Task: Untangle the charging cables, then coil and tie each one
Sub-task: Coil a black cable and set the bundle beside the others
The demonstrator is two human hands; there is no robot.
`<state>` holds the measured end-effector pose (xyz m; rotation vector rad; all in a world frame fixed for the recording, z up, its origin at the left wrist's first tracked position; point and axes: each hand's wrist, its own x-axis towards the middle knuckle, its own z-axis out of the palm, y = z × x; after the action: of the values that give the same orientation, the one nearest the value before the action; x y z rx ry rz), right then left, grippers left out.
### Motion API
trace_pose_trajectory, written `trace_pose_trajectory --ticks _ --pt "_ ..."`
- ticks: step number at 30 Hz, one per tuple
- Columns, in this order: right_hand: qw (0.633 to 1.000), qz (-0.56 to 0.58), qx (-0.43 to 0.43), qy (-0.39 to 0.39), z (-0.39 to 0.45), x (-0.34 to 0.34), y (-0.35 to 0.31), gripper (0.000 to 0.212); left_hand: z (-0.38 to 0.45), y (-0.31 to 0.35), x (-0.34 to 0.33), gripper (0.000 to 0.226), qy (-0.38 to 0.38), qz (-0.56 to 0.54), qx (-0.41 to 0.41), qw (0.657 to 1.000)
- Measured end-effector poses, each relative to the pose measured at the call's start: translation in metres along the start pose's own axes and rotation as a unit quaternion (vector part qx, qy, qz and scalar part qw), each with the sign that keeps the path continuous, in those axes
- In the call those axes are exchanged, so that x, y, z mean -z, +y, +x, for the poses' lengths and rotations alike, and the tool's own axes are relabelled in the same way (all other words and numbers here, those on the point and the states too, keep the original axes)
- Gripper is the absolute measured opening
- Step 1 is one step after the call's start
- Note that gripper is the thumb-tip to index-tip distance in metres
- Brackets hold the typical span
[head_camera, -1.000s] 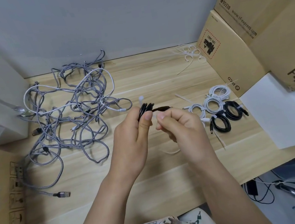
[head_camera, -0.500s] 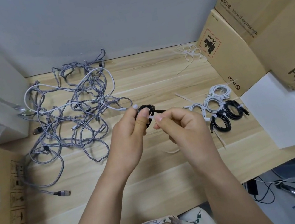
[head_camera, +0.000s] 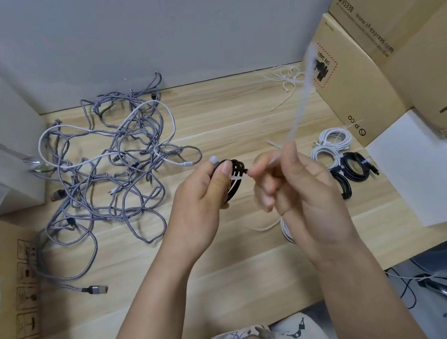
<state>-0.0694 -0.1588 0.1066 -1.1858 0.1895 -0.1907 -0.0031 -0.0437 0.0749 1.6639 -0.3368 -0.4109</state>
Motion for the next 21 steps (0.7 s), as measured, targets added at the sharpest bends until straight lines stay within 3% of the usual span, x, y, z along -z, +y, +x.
trace_pose_trajectory --ticks 3,6,11,15,21 --pt "0.995 -0.067 0.062 0.047 -0.0007 -0.0007 -0.0003 0.038 -0.0002 0.0008 -0.0014 0.033 -0.001 0.006 0.021 1.0" --pt "0.994 -0.021 0.097 0.035 -0.0013 -0.0041 -0.0045 0.038 -0.0005 -0.0008 -0.0028 0.034 0.001 0.003 0.036 0.999" --pt "0.998 -0.031 0.026 0.047 0.0003 -0.0084 -0.0051 0.051 -0.0009 0.0003 -0.0076 0.035 -0.002 0.001 0.024 1.0" --pt "0.994 -0.047 -0.013 0.1 0.0035 -0.0074 -0.0035 0.046 -0.0012 0.0019 -0.0085 0.03 -0.007 0.006 -0.001 1.0" --pt "0.991 -0.067 -0.031 0.111 0.0043 -0.007 0.0014 0.043 -0.0011 0.0062 -0.0094 0.025 -0.032 -0.017 -0.012 0.999"
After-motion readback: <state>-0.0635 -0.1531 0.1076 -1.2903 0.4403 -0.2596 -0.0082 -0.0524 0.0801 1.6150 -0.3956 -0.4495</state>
